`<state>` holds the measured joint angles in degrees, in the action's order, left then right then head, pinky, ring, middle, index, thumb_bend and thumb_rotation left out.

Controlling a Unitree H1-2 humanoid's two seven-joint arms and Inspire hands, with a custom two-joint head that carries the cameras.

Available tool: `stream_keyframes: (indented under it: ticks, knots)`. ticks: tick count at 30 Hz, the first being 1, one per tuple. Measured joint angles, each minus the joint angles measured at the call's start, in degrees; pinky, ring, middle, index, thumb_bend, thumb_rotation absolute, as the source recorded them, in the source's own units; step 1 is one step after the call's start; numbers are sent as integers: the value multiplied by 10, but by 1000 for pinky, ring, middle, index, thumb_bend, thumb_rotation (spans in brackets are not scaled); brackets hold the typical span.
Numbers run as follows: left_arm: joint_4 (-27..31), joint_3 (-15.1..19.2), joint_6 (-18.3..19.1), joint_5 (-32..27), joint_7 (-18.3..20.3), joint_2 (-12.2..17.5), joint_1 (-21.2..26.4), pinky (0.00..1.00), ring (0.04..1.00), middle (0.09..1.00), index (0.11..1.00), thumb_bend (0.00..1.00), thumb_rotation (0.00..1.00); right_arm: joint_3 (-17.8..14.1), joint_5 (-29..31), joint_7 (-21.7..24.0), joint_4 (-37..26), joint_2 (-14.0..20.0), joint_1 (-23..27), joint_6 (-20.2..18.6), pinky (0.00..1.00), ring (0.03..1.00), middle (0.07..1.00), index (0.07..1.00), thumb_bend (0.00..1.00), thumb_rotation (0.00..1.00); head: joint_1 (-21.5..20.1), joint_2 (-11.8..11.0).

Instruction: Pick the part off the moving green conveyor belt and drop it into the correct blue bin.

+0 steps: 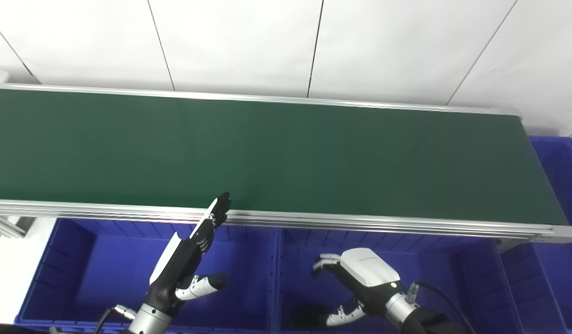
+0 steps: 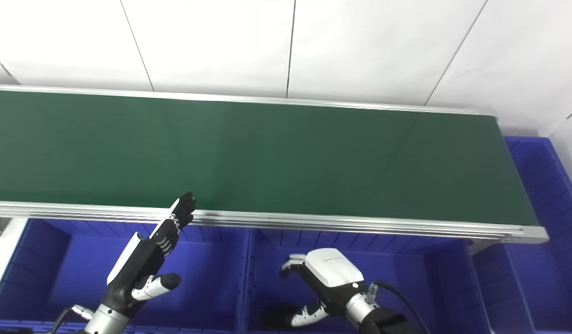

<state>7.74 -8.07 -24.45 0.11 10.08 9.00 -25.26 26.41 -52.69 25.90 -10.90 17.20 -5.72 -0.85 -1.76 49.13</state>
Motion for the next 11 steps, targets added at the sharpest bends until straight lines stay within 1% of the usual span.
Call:
stream_keyframes:
  ticks: [3,7,11]
  knots:
    - [0,1,0,0,1,0,-1,984,1000,1000,1000,748,764,-19,18,-29,-26,-15,-16,0,730,849,896,855,578,253,2,0]
    - [5,1,0,0,6,1,-1,986,1000,1000,1000,756,753,-41,41,-55,-53,-28,-36,0,732,824,875,841,585,251,4,3]
    - [7,2,0,0,9,3,-3,983,1000,1000,1000,758,753,-61,67,-84,-80,-44,-60,1,690,783,835,814,581,269,4,3]
